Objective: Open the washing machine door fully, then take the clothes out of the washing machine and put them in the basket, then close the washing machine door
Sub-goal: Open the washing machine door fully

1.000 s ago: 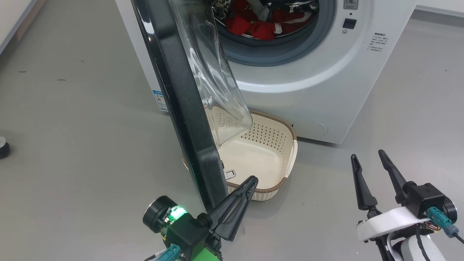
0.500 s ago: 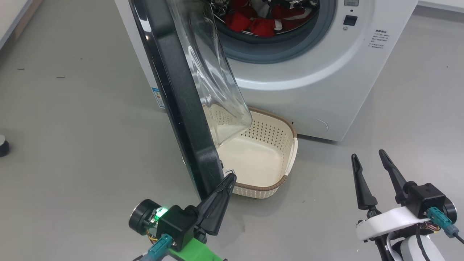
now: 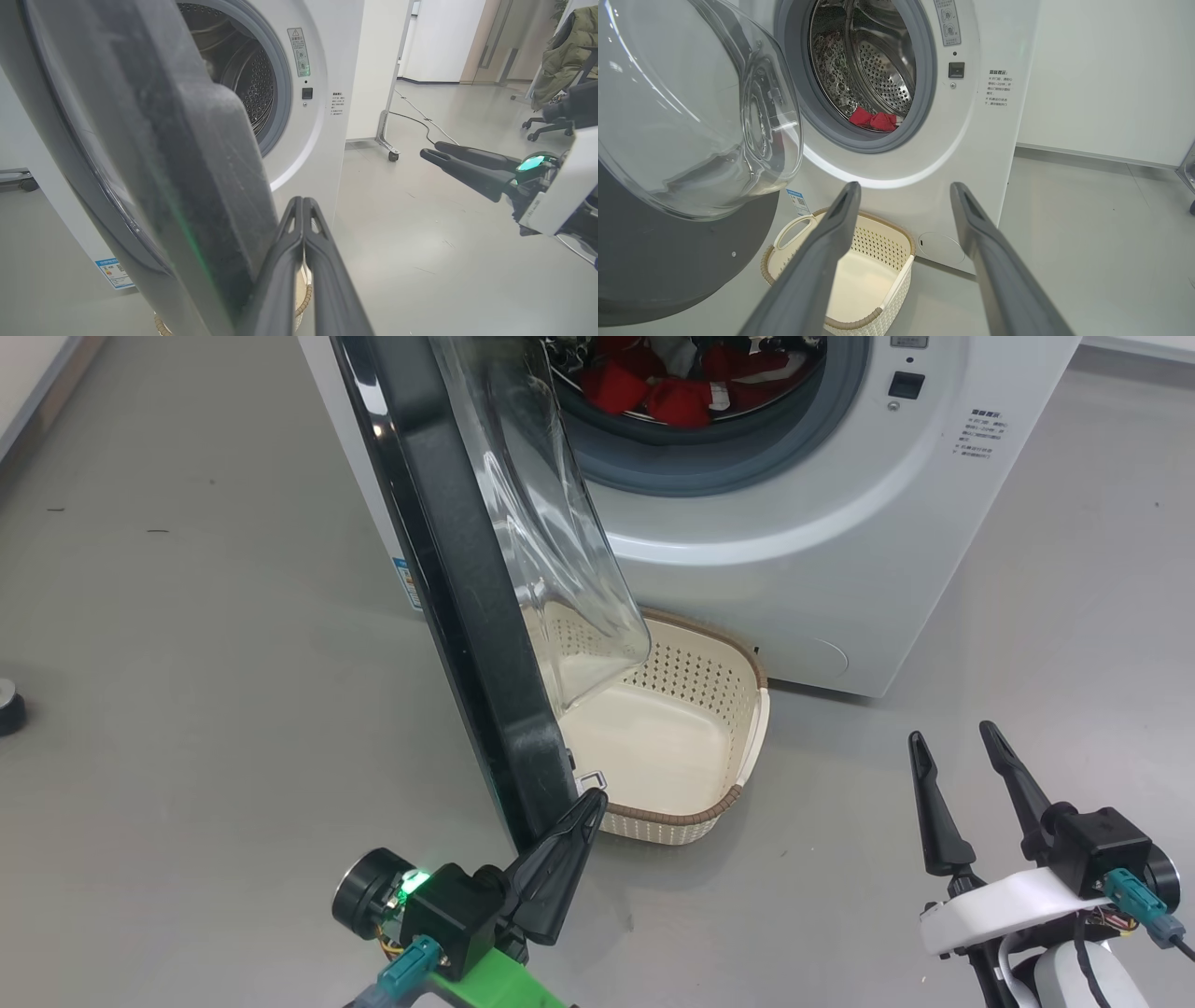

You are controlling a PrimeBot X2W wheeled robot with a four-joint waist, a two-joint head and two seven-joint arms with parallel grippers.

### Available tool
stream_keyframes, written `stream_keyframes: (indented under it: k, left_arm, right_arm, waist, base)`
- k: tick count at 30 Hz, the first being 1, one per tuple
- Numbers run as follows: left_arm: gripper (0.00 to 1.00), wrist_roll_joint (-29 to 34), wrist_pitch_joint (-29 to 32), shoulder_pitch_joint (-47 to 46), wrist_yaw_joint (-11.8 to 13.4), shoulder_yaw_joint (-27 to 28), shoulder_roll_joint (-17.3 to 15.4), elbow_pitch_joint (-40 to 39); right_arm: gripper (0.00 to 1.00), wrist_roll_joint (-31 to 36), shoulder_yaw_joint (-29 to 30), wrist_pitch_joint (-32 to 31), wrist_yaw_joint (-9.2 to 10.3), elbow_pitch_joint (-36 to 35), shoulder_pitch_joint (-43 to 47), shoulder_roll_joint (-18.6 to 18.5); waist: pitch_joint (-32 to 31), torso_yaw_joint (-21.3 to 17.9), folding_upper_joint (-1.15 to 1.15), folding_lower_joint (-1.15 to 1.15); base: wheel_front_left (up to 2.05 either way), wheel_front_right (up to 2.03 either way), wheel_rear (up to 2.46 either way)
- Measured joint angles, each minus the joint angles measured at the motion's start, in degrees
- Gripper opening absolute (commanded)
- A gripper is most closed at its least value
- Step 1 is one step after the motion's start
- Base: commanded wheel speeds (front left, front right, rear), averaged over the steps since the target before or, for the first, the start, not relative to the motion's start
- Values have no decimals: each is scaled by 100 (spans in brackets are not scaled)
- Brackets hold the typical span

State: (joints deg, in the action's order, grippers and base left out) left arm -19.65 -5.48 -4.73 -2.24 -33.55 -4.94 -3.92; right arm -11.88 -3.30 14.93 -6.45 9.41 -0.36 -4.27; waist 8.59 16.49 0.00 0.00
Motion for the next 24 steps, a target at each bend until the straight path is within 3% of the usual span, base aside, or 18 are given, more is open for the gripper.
stream_keyframes:
  k: [24]
  left_arm:
    - [0,-44,-176,179,280,194,90,204]
  right_arm:
    - [100,51,211,0,-20,14,2,25]
  waist:
    - [-42,415,0,0]
  base:
    - [0,0,0]
